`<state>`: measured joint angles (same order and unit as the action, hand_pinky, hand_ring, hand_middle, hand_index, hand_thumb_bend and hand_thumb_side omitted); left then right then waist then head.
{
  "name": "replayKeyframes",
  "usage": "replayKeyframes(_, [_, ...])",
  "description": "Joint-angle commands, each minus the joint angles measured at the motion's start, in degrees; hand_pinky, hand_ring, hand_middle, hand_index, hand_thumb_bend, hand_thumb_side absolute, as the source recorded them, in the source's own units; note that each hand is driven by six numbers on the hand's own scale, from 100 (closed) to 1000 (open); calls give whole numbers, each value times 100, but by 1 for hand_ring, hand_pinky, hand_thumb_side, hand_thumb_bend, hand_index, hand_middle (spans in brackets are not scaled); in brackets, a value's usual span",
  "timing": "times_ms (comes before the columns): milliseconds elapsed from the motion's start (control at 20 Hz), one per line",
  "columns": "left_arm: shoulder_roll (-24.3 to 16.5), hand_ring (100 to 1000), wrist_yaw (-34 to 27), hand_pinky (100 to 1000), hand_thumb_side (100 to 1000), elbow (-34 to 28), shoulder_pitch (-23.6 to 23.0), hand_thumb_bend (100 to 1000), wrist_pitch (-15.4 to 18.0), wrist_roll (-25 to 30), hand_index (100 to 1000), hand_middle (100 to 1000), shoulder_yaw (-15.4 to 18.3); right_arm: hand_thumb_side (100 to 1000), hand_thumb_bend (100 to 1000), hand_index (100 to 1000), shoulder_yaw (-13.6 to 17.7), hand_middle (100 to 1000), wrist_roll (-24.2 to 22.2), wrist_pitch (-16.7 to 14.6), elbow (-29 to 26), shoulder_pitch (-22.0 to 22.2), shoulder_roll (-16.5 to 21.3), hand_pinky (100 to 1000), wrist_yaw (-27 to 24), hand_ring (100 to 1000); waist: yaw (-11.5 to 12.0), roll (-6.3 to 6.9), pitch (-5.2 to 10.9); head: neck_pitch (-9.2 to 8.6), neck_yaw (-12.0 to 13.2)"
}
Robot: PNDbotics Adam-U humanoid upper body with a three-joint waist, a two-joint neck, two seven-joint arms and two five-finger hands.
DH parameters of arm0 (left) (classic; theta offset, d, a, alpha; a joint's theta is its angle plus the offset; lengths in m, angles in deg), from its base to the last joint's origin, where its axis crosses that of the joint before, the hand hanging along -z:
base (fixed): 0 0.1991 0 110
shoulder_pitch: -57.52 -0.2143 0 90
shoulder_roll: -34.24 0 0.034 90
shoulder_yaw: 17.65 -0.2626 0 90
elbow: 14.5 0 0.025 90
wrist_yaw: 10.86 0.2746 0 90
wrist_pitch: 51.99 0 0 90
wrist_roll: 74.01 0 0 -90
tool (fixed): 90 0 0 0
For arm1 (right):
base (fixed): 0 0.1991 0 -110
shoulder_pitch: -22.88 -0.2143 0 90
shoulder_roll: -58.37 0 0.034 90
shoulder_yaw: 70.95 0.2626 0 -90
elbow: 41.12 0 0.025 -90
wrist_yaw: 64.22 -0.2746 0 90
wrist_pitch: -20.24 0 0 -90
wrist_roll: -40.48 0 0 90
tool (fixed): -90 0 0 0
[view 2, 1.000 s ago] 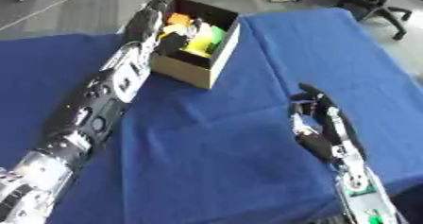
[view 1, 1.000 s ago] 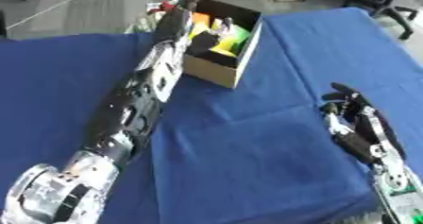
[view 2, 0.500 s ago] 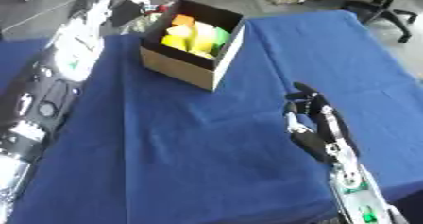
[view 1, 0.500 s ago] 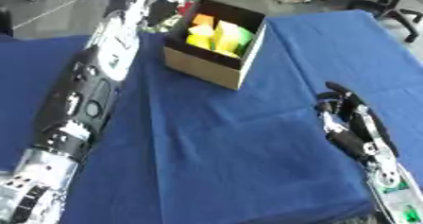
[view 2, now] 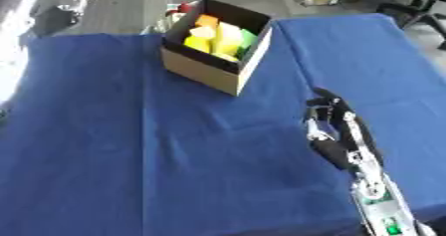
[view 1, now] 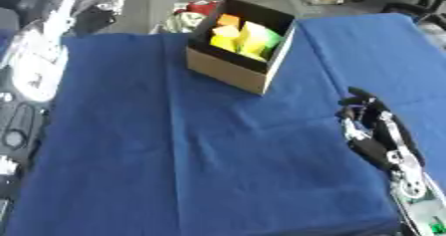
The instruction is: Pick up objects on the table and place them in the box.
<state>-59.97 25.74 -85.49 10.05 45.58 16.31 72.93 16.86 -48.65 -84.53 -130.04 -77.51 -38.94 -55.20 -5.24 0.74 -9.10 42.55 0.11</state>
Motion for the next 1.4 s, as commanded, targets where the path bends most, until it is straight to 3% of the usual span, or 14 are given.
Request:
replayKeyframes(50, [-467, 829, -1732, 839, 730, -1377, -866, 100, -278, -43, 959, 852, 28, 313, 100, 892, 33, 690, 20, -3, -64, 8, 166, 727, 53, 650, 50, 94, 215, 112, 92])
replayKeyframes(150, [-544, 825, -2761, 836, 738, -2024, -1444, 100, -589, -39, 956, 848, 110, 314, 100, 892, 33, 690, 17, -7, -65, 25, 172, 727, 57, 650, 126, 103, 236, 146, 134])
replayKeyframes(200, [-515, 825, -3025, 837, 740, -2281, -1679, 100, -704, -51, 956, 848, 168, 283, 100, 892, 33, 689, 14, -11, -67, 31, 173, 727, 60, 650, 160, 104, 243, 151, 155])
replayKeyframes(300, [-371, 825, -3263, 837, 748, -2657, -2041, 100, -830, -44, 953, 845, 246, 316, 100, 892, 40, 690, 14, -14, -70, 35, 173, 727, 63, 650, 221, 97, 255, 155, 194])
replayKeyframes(750, [536, 812, -3382, 831, 787, -3224, -2791, 100, -799, 146, 947, 832, 312, 319, 100, 892, 70, 690, 33, -22, -67, 57, 128, 728, 73, 650, 318, 18, 306, 156, 425])
replayKeyframes(1400, [859, 790, -3398, 814, 803, -3093, -2969, 100, -812, 152, 940, 819, 260, 320, 100, 892, 75, 689, 29, -25, -84, 41, 101, 728, 54, 650, 291, 0, 262, 156, 476])
